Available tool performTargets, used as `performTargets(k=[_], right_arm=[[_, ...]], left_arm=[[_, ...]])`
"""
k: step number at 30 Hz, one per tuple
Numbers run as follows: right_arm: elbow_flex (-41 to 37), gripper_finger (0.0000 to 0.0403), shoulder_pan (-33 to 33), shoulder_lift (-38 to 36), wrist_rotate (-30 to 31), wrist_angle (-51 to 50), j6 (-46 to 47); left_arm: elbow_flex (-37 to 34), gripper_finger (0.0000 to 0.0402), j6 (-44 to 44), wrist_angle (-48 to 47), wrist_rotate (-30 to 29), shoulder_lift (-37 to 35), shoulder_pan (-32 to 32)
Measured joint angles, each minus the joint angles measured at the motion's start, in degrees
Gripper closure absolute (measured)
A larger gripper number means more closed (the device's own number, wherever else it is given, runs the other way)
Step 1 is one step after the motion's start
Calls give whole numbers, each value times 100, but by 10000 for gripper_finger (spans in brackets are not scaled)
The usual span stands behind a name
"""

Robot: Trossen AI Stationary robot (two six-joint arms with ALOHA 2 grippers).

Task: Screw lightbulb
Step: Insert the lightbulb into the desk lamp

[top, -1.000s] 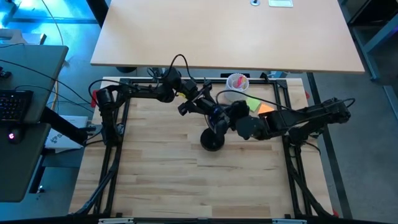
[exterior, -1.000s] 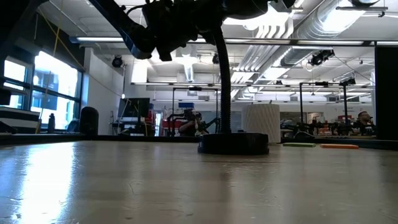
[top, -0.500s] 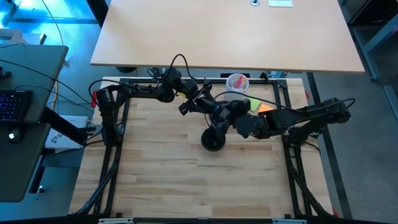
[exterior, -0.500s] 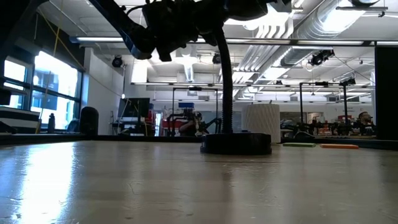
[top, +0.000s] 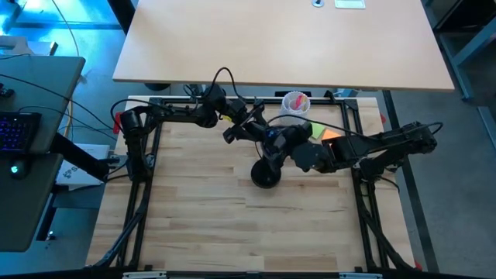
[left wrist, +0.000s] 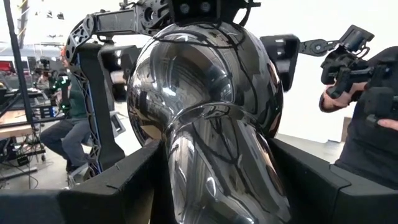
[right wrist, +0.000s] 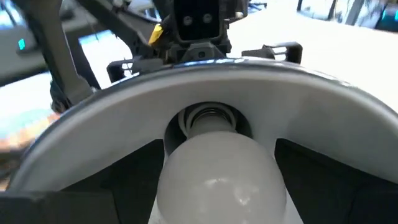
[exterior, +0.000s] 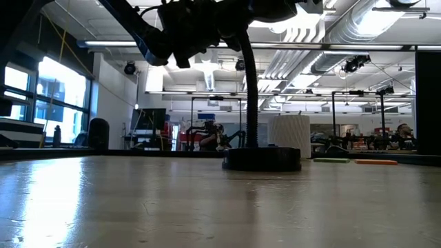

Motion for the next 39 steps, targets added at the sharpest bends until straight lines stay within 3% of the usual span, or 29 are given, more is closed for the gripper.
performTargets(k=[9, 17, 23, 29, 39], right_arm=[[0, 136, -3, -45, -15, -13, 2095], [4, 140, -12, -85, 352, -48, 4970], [15, 140, -38, -85, 288, -392, 6220], [33, 139, 116, -192, 626, -1123, 5808], [12, 139, 380, -487, 865, -1234, 3717]], left_arm=[[0, 137, 484, -2, 142, 0, -10], [-9, 137, 808, 13, 155, 0, -11], [-9, 137, 923, 2, 92, 0, -11], [-4, 137, 797, 4, -106, 2, 3], [-2, 137, 628, 30, -168, 4, 4]])
